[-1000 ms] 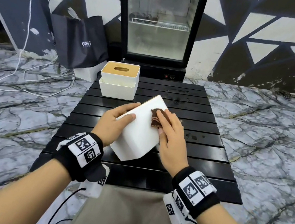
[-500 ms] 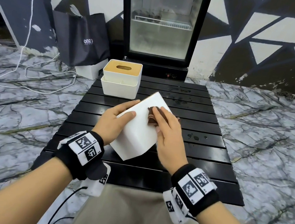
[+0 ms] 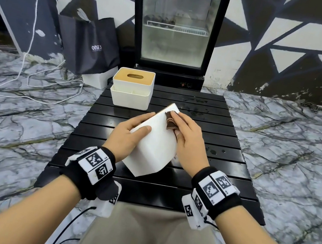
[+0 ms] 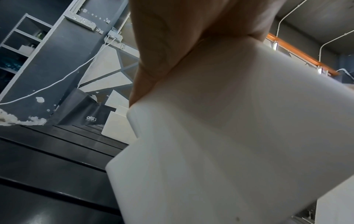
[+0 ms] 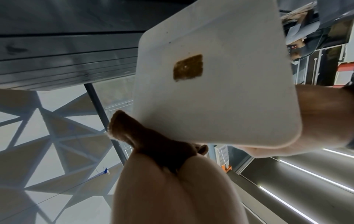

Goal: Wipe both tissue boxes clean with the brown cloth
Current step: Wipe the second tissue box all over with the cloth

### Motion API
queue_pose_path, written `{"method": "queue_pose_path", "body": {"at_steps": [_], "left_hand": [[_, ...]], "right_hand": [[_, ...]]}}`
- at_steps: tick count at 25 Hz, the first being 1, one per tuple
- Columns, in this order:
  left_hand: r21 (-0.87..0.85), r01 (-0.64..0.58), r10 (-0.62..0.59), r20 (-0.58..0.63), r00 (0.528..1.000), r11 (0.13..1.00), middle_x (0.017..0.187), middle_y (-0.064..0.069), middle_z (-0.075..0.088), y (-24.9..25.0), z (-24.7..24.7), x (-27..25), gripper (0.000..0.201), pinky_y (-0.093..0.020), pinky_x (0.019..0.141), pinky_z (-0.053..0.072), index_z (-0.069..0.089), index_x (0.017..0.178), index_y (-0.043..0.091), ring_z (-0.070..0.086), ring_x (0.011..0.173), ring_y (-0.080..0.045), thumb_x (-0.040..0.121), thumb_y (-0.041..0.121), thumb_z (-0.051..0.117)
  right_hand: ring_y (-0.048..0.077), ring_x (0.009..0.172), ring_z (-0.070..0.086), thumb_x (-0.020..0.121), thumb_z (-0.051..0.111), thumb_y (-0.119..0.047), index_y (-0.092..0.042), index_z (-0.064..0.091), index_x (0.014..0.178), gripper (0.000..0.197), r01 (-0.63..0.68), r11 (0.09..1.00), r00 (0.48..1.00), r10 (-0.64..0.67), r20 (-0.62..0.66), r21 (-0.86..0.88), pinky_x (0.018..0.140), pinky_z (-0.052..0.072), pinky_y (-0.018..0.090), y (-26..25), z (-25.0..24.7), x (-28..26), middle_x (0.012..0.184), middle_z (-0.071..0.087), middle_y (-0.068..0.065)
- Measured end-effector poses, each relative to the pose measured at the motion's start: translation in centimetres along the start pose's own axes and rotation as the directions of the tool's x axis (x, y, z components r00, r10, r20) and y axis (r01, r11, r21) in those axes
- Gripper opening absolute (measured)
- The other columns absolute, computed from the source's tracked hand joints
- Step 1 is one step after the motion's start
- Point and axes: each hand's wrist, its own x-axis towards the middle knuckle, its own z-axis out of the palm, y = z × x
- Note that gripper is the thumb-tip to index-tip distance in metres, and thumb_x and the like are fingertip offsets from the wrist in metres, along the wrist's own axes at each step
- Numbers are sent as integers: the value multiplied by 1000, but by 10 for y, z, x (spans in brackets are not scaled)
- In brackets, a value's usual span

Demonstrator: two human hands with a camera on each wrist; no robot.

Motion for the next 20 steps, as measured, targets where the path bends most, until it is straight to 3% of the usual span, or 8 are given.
{"method": "queue_pose_path", "body": {"at_steps": [2, 4, 7, 9, 11, 15, 20], "left_hand": [[8, -16, 16, 2, 1000, 1000, 109, 16, 65, 3, 3, -3, 33, -4, 73, 44, 61, 117, 36, 60, 82, 12, 89, 19, 61], [31, -18, 17, 15, 1000, 999, 107, 18, 65, 5, 8, -6, 32, -9, 78, 45, 60, 111, 45, 60, 84, 11, 89, 21, 61], [248, -47, 41, 30, 999, 968, 113, 19, 64, 1, 20, -8, 38, -39, 101, 40, 55, 112, 60, 57, 108, -3, 75, 52, 53], [527, -91, 80, 44, 996, 845, 116, 18, 59, -4, 29, -11, 55, -57, 106, 26, 49, 119, 61, 49, 118, -9, 66, 65, 35], [691, -149, 134, 75, 988, 708, 111, 15, 56, -7, 39, -15, 64, -63, 106, 17, 46, 125, 57, 43, 120, -10, 65, 66, 25], [840, -235, 139, 191, 972, 488, 115, 9, 52, -22, 59, -20, 66, -67, 106, 10, 41, 130, 54, 31, 131, -20, 70, 63, 15], [878, -302, 126, 275, 953, 371, 125, 0, 51, -34, 71, -25, 65, -70, 104, 3, 39, 133, 51, 22, 139, -32, 75, 60, 13]], "right_hand": [[24, 119, 38, 90, 39, 1, -15, 50, 129, 44, -29, 1000, 999, 28, -14, -12, 97, 17, 5, 1, -7, -2, 134, 47, 7], [24, 118, 40, 90, 42, 4, -16, 50, 129, 44, -82, 997, 997, 82, -3, -13, 95, 19, 9, 4, -17, -5, 132, 49, 6], [22, 116, 43, 90, 44, 4, -18, 51, 128, 45, -126, 992, 992, 127, 25, -20, 96, 22, 13, 16, -33, -16, 129, 51, 5], [23, 115, 44, 89, 45, 3, -18, 52, 128, 45, -162, 985, 983, 166, 74, -61, 98, 25, 17, 29, -41, -27, 127, 52, 5], [27, 116, 46, 88, 47, 4, -16, 53, 126, 44, -176, 977, 972, 192, 135, -118, 99, 26, 20, 43, -46, -40, 126, 53, 7], [29, 115, 47, 86, 53, 1, -15, 55, 125, 43, -204, 949, 927, 266, 263, -239, 97, 23, 16, 65, -48, -62, 125, 56, 9], [29, 119, 44, 83, 61, -9, -21, 51, 129, 48, -168, 910, 813, 346, 469, -379, 107, 28, 28, 85, -41, -78, 130, 52, 6]]}}
